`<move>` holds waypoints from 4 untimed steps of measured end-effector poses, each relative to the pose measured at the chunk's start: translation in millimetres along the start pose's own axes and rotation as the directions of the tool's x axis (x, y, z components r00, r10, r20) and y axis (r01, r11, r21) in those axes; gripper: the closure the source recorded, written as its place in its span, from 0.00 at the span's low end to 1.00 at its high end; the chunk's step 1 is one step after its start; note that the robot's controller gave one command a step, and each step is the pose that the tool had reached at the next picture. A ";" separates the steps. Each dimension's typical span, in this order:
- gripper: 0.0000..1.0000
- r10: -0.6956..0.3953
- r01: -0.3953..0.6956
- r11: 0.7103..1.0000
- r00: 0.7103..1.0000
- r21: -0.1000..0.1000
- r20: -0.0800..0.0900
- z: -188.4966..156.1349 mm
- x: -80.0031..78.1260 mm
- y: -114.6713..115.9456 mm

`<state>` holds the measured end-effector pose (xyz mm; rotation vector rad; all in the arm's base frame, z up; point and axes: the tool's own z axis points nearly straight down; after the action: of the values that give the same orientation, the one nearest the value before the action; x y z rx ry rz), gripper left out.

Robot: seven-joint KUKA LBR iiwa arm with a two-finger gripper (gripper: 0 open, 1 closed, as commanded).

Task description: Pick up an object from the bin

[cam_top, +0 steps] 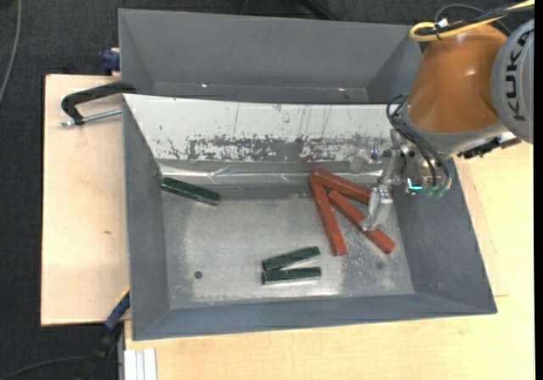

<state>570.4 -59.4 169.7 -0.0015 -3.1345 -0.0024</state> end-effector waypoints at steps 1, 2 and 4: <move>0.00 -0.001 0.001 1.000 1.000 0.001 0.009 -4.7 -1.8 0.2; 0.00 0.144 -0.144 0.990 0.990 -0.001 0.010 46.2 -9.8 1.8; 0.00 0.316 -0.316 0.949 0.949 -0.003 0.013 52.3 -25.8 10.3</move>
Offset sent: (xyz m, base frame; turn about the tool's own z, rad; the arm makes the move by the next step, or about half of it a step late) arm 0.0146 0.0037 -0.0997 0.2842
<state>595.9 -49.1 117.3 -0.5054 -3.1070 -0.0020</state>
